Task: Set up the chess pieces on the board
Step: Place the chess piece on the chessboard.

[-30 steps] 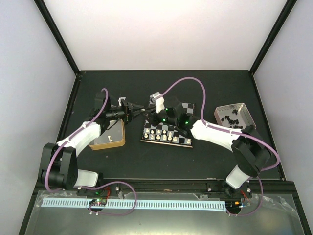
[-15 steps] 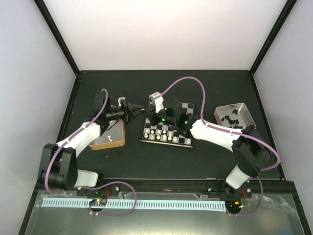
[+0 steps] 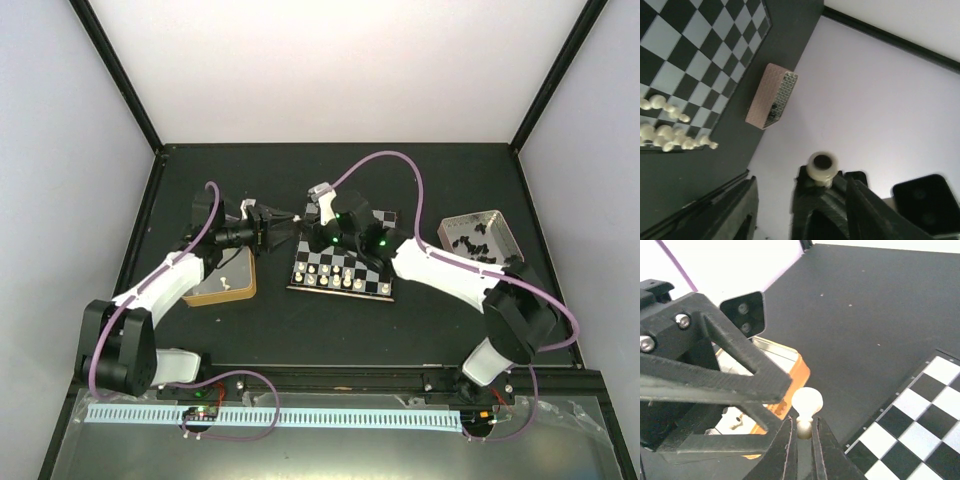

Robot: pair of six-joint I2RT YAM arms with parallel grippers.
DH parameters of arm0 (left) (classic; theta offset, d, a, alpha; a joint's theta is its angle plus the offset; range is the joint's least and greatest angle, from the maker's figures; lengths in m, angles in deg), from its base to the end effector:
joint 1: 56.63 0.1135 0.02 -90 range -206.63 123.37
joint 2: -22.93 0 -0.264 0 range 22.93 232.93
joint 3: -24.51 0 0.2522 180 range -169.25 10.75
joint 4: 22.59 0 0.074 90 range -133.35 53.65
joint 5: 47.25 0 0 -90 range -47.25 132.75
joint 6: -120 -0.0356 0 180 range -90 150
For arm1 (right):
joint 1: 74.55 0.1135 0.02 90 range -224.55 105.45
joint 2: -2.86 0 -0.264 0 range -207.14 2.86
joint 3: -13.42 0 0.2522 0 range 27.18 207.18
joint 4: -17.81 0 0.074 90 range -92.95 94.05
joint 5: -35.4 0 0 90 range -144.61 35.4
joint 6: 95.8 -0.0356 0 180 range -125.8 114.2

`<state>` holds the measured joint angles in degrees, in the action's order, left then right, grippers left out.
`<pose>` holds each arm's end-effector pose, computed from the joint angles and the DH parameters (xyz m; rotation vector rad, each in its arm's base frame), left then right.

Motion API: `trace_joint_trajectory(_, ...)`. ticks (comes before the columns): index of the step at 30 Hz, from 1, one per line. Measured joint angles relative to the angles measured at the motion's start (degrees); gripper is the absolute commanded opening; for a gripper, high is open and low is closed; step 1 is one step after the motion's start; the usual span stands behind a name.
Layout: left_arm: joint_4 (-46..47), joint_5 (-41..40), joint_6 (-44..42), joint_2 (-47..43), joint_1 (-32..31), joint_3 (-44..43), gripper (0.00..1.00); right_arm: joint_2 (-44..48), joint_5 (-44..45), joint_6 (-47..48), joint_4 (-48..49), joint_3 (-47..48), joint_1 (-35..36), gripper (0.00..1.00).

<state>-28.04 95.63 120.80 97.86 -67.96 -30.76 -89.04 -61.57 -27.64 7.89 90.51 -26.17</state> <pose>0.2644 -0.0819 0.2431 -0.9347 2.2913 -1.9041 0.2438 0.2809 0.2671 -0.5659 2.0403 0.8847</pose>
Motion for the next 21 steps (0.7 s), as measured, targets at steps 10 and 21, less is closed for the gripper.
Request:
trace_joint_trajectory(10,-17.68,-3.74,-24.02,-0.33,0.13,-11.67,0.71,2.82,3.02,0.15,-27.23,5.27,-7.89,0.01)
trace_joint_trajectory(21,-31.10,-10.32,-46.69,-0.70,1.20,-13.07,0.70,-6.43,1.22,2.95,-53.42,10.67,-12.98,0.01)
